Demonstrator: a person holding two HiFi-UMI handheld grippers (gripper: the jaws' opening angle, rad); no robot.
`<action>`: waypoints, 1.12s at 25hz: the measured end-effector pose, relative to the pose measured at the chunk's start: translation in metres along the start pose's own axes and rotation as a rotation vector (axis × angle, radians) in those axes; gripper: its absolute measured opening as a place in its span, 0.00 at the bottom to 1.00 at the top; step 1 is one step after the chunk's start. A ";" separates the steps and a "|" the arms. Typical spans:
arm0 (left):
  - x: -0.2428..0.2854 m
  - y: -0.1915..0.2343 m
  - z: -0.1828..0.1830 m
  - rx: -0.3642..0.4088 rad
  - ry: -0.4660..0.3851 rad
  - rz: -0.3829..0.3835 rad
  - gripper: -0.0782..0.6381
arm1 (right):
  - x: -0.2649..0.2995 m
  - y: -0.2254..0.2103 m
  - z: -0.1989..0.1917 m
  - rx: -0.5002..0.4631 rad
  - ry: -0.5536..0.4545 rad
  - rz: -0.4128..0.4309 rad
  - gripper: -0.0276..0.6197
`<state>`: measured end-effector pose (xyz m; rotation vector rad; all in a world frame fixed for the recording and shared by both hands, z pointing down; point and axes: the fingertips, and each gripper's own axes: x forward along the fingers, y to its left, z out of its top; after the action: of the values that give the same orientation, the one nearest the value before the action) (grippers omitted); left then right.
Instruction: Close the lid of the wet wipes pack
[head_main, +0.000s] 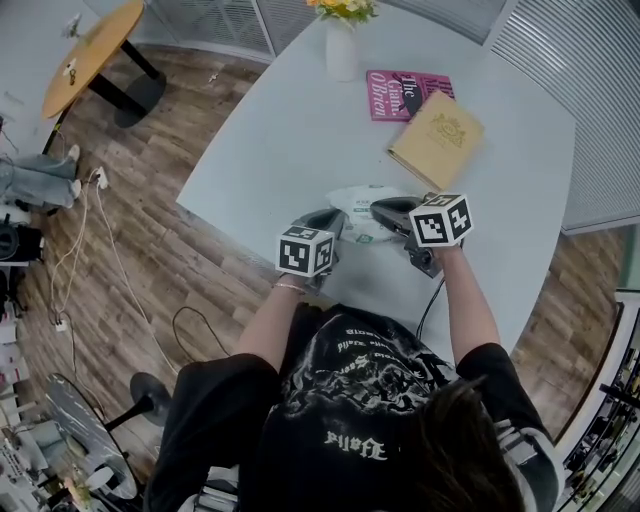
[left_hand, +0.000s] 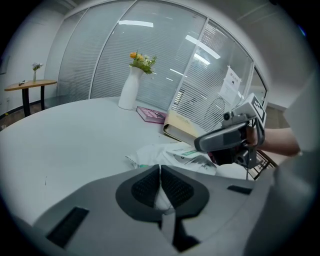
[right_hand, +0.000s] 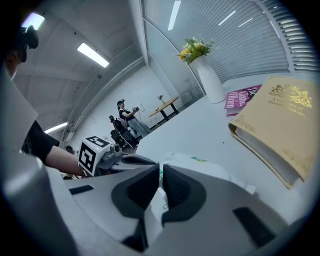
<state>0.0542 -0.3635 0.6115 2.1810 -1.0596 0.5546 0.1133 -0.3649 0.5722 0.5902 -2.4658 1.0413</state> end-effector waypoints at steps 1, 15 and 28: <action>0.000 0.000 0.000 0.000 -0.001 -0.002 0.13 | 0.002 0.000 -0.002 -0.005 0.008 -0.011 0.07; -0.002 0.002 0.000 -0.022 -0.017 -0.025 0.13 | 0.015 -0.010 -0.025 -0.102 0.104 -0.221 0.04; -0.004 0.000 0.000 -0.014 0.017 0.036 0.13 | 0.014 -0.011 -0.025 -0.072 0.037 -0.404 0.04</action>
<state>0.0515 -0.3612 0.6088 2.1457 -1.0923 0.5789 0.1124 -0.3566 0.6017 0.9840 -2.2114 0.7910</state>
